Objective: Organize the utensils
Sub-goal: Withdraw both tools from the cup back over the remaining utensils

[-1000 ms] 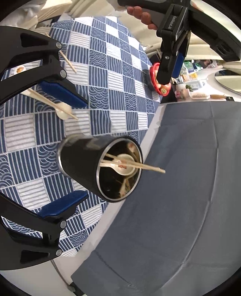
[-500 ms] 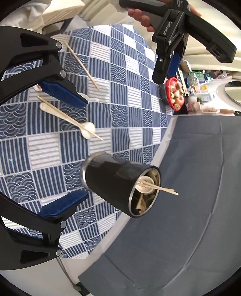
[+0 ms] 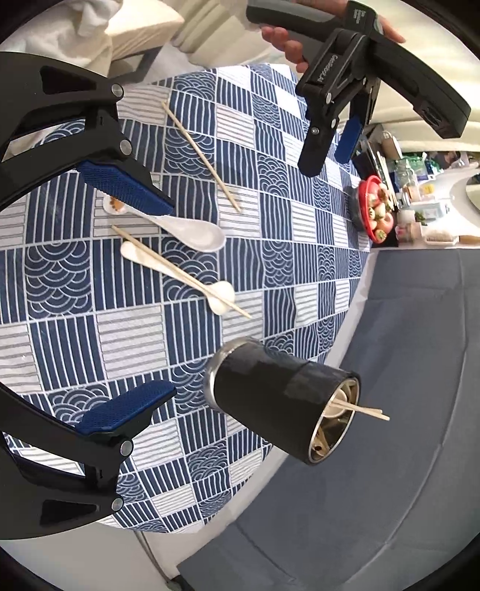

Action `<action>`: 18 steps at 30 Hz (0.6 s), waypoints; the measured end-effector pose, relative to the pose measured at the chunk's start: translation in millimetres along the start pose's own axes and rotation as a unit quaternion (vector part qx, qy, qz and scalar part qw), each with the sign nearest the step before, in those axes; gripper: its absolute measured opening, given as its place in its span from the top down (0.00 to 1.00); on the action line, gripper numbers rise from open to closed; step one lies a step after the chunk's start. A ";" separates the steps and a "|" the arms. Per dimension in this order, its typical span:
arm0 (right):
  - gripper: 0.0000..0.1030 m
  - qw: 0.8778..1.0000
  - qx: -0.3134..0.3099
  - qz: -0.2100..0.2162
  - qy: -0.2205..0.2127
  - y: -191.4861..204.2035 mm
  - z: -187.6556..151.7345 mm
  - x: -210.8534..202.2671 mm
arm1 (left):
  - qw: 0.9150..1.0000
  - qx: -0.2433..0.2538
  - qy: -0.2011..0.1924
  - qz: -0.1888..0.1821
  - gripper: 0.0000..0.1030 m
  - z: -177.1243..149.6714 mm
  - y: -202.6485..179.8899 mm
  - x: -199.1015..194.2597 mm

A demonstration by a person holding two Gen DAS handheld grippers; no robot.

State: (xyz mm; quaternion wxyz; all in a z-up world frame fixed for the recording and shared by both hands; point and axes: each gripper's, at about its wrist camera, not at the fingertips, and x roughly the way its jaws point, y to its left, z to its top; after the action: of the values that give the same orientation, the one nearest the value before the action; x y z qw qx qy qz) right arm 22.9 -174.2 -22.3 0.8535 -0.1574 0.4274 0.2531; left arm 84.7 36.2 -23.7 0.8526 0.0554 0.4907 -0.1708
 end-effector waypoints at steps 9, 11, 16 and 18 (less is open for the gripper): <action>0.16 0.999 0.030 0.001 0.016 9.0 -3.3 8.0 | 0.999 0.020 0.037 -0.017 0.07 0.6 14.8 22.8; 0.16 0.999 0.037 -0.001 0.021 11.8 -3.3 10.4 | 0.998 0.032 0.048 -0.022 0.07 2.4 16.5 29.0; 0.16 0.998 0.048 0.002 0.035 20.6 -4.5 16.7 | 0.996 0.042 0.066 -0.039 0.07 7.5 19.5 43.4; 0.16 0.997 0.057 0.004 0.041 23.4 -5.9 19.9 | 0.995 0.045 0.075 -0.052 0.07 11.3 19.0 51.3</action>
State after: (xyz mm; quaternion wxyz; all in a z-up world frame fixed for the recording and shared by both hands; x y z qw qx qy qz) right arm 15.9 -151.8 -43.1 0.8417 -0.1170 0.4767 0.2248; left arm 124.2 38.9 -63.2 0.8000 0.0806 0.5472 -0.2323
